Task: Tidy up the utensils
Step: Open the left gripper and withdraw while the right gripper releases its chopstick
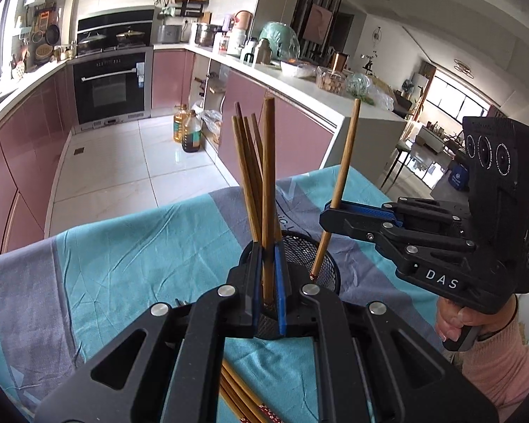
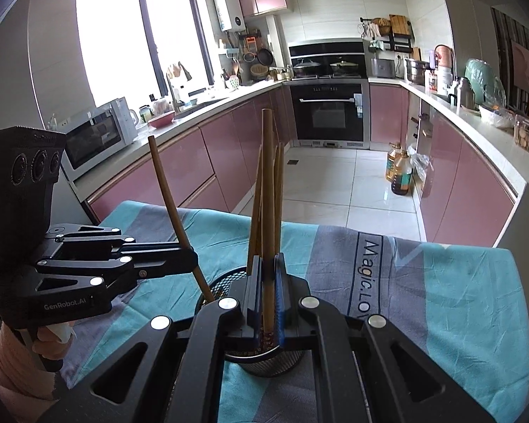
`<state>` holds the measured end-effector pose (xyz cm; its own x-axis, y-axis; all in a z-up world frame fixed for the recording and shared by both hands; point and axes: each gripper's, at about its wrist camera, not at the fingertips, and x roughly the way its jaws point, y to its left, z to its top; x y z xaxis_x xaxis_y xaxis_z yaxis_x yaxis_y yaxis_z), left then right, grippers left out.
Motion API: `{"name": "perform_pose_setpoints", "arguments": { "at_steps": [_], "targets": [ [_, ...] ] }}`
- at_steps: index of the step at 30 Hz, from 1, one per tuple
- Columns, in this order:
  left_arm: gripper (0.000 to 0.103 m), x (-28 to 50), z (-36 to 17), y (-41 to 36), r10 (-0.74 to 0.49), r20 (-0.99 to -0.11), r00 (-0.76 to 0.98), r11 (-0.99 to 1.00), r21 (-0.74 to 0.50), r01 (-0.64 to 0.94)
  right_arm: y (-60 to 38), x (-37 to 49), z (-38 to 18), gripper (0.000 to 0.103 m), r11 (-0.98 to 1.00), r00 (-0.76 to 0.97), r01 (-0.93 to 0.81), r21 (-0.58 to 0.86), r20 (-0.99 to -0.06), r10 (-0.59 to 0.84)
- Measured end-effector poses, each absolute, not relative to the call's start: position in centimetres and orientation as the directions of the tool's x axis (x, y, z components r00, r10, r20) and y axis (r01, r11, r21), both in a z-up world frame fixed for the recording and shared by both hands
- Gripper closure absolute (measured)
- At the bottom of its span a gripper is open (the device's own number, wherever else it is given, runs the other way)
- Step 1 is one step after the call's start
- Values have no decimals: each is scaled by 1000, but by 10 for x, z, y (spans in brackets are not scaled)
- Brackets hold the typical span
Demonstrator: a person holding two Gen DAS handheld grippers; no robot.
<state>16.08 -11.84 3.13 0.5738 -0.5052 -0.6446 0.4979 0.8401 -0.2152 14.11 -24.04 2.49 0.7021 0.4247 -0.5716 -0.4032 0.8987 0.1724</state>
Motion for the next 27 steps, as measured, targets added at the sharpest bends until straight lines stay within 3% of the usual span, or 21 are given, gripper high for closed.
{"name": "perform_pose_setpoints", "arguments": {
  "at_steps": [12, 16, 21, 23, 27],
  "targets": [
    [95, 175, 23, -122, -483, -656, 579, 856, -213, 472, -240, 152, 18, 96, 909, 703, -366, 199, -581, 410],
    [87, 172, 24, -121, -479, -650, 590, 858, -206, 471, -242, 152, 17, 95, 909, 704, -355, 216, -579, 412],
    [85, 160, 26, -116, -467, -634, 616, 867, -193, 459, -246, 148, 16, 95, 907, 707, -349, 234, -570, 419],
    [83, 154, 26, -110, -473, -621, 625, 868, -208, 451, -248, 143, 16, 92, 903, 710, -354, 243, -559, 428],
    [77, 138, 27, -96, -474, -590, 654, 873, -220, 435, -248, 127, 19, 78, 895, 721, -377, 240, -530, 446]
  ]
}}
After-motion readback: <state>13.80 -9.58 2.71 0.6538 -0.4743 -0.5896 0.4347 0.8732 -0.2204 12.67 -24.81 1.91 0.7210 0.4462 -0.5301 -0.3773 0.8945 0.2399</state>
